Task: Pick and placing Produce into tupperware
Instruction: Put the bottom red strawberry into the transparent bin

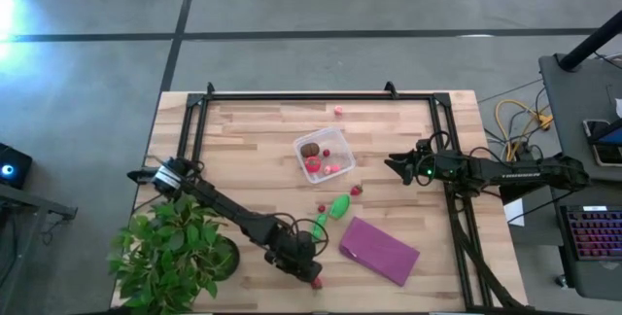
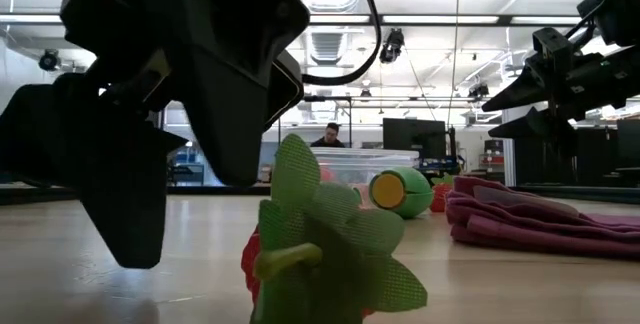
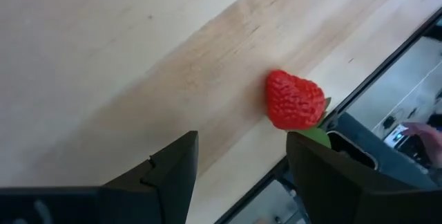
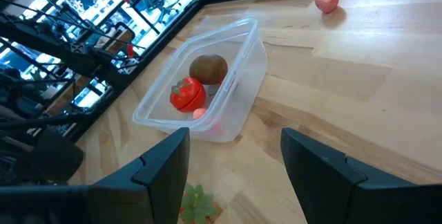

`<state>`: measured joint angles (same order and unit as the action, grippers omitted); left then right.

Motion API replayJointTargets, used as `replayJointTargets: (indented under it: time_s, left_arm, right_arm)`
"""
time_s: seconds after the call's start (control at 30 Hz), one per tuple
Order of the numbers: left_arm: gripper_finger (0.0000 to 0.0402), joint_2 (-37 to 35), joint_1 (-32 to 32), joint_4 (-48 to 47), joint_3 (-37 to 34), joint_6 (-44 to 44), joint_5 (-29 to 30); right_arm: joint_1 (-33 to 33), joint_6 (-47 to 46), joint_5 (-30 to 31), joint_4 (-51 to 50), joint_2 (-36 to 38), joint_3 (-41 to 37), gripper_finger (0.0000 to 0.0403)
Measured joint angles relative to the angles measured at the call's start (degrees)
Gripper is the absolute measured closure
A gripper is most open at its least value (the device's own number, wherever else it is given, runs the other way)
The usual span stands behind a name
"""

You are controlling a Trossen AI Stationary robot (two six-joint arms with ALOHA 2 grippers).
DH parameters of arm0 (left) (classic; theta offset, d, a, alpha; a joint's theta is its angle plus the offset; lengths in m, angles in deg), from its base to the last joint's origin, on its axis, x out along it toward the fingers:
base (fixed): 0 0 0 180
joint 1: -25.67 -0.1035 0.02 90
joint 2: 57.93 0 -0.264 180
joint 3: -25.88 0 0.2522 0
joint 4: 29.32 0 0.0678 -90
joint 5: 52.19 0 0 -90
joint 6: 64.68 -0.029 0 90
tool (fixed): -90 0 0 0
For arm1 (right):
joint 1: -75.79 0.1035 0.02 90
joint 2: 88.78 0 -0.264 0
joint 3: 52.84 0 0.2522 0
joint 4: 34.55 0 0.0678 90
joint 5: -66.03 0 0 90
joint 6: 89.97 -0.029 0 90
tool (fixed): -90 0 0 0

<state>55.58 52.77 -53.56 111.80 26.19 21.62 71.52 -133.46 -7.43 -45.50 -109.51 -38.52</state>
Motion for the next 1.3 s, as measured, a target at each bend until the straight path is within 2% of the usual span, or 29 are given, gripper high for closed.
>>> replayJointTargets:
  time_s: [0.87,1.3]
  left_arm:
    - [0.0196,-0.09,0.00,-0.47,0.33,1.82,-1.59]
    - [0.0196,-0.09,0.00,-0.13,1.21,1.88,-6.14]
  right_arm:
    - [0.00,-0.02,-0.02,-0.02,0.00,0.01,0.0184]
    - [-0.02,-0.02,0.00,0.00,0.00,0.02,0.0184]
